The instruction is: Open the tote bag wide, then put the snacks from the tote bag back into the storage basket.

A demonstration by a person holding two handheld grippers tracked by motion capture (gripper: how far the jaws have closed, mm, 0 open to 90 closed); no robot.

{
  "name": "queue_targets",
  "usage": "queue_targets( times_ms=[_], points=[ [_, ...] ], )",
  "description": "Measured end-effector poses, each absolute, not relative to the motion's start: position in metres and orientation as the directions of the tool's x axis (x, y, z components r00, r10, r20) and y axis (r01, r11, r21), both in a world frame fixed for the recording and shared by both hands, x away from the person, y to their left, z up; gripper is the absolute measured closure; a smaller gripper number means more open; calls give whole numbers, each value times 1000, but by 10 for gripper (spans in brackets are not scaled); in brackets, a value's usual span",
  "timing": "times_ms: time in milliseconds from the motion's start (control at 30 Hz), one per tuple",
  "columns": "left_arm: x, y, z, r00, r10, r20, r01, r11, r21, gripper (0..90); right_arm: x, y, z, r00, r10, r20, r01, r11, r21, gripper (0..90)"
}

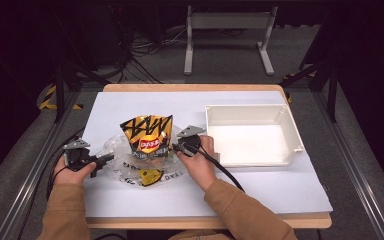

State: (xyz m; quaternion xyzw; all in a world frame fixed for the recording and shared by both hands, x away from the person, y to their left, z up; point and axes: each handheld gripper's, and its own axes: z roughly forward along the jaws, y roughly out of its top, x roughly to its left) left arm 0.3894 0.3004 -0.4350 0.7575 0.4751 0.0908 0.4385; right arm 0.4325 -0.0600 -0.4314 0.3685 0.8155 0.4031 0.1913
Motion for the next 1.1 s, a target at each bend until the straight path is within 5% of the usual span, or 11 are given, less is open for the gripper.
queue_targets(
  times_ms=[67,267,400,1100],
  points=[
    [388,301,-430,544,795,-267,608,-154,779,611,430,-65,-427,-657,753,-12,429,387,816,657],
    [384,307,-415,535,802,-264,560,-102,822,246,425,-82,-408,-660,751,6,405,349,845,585],
    [381,309,-404,551,793,-258,537,-101,837,150,416,-92,-395,-681,732,19,381,332,863,546],
    [361,312,-363,551,809,-205,441,-73,895,125,412,-122,-320,-825,565,33,260,326,909,304]
  ],
)
